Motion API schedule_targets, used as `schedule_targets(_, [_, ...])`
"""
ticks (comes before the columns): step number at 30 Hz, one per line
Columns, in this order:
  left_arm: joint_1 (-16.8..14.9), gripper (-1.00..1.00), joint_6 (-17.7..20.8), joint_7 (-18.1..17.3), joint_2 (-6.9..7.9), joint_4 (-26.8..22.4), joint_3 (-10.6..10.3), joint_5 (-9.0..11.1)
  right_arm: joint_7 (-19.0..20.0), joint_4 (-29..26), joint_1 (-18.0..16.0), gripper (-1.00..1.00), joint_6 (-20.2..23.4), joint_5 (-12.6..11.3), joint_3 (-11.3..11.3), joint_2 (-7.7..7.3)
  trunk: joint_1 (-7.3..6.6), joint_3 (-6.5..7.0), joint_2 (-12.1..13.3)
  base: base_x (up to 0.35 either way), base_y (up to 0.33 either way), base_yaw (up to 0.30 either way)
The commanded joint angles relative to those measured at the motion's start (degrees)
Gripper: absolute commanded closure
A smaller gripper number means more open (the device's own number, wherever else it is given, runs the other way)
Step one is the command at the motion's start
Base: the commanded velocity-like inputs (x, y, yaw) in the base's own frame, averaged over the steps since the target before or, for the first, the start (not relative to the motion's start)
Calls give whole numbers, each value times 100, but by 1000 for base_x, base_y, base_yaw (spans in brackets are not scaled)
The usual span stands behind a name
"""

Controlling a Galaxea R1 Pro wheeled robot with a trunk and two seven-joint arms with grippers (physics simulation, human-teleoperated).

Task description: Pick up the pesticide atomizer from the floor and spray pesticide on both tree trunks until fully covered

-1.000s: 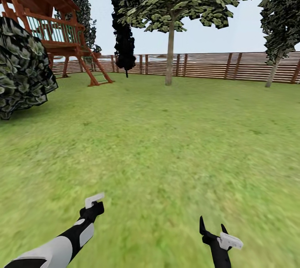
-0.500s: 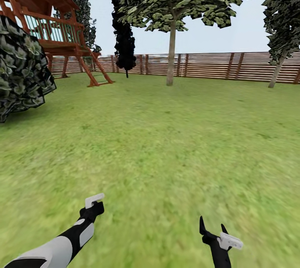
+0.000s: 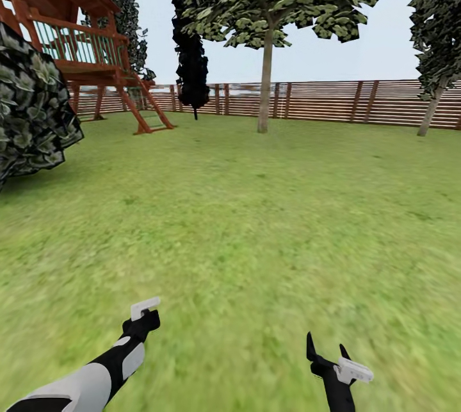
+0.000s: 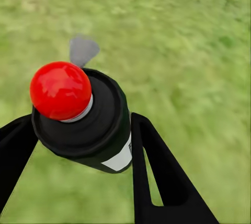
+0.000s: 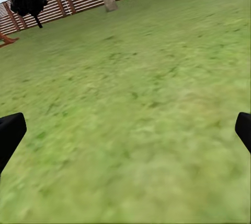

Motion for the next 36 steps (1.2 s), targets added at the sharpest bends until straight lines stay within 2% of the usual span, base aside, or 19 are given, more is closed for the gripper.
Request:
schedule_targets(1, [0,100,0,1,0,-1,-2,-2,0,0,0,-100,0,0,3,0,0,0,0,335,113,0])
schedule_targets(36, [0,100,0,1,-1,-1,-2,-2,-1,0,0,-100,0,0,2,2,0,0,0,335,113,0])
